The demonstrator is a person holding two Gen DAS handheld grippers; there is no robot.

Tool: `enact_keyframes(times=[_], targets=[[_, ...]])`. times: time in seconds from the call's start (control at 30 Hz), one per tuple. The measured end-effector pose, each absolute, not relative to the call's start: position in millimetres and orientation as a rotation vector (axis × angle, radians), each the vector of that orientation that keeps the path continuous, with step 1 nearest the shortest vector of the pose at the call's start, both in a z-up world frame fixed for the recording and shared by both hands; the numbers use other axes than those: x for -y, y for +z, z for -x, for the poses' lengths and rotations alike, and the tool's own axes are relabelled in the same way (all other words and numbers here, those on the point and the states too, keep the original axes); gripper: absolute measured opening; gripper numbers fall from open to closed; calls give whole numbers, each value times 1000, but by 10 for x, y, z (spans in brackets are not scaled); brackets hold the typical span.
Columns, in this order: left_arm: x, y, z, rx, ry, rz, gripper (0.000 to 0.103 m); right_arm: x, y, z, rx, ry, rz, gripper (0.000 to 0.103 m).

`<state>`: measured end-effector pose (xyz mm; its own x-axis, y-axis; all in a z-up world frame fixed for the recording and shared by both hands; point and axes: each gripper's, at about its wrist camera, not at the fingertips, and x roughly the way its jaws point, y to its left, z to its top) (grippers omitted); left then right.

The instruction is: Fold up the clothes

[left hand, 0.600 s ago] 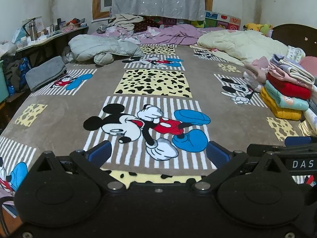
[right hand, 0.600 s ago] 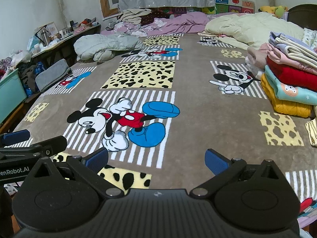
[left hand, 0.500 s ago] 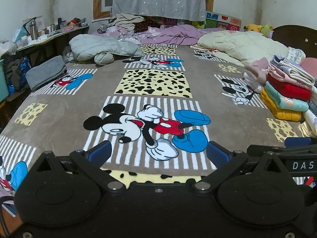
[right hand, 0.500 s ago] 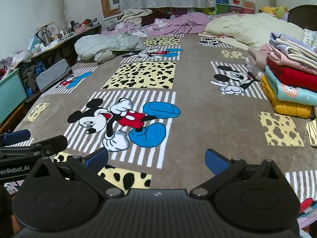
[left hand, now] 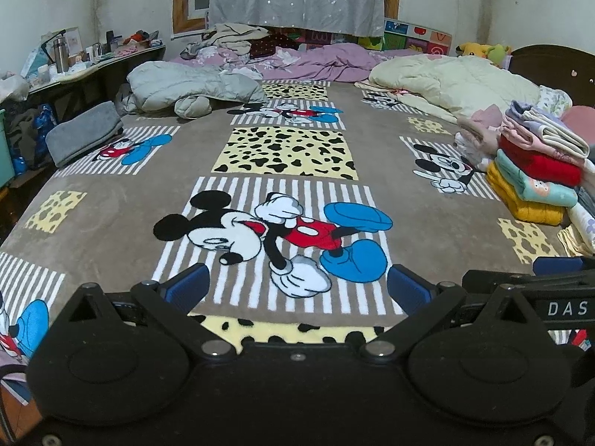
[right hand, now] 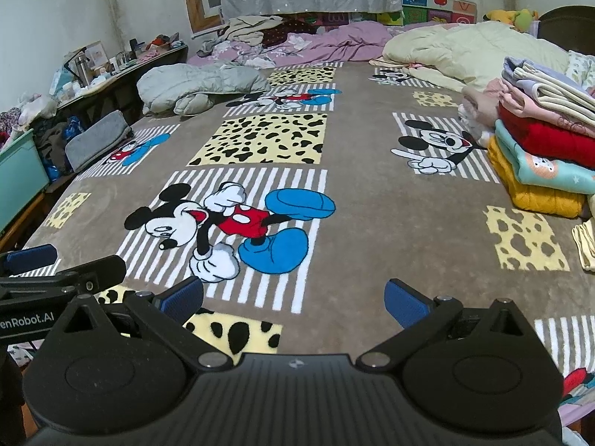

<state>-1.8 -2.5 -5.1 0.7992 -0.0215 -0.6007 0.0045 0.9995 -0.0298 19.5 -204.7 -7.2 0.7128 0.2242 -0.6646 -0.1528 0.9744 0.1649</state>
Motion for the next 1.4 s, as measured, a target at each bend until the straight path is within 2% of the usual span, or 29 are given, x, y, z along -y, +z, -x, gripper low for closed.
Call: enact_keyframes(times=[1.4], targets=[[21,-60,1,-647,-23,35,103,2034,-48,-220,-752,205,-96,103]])
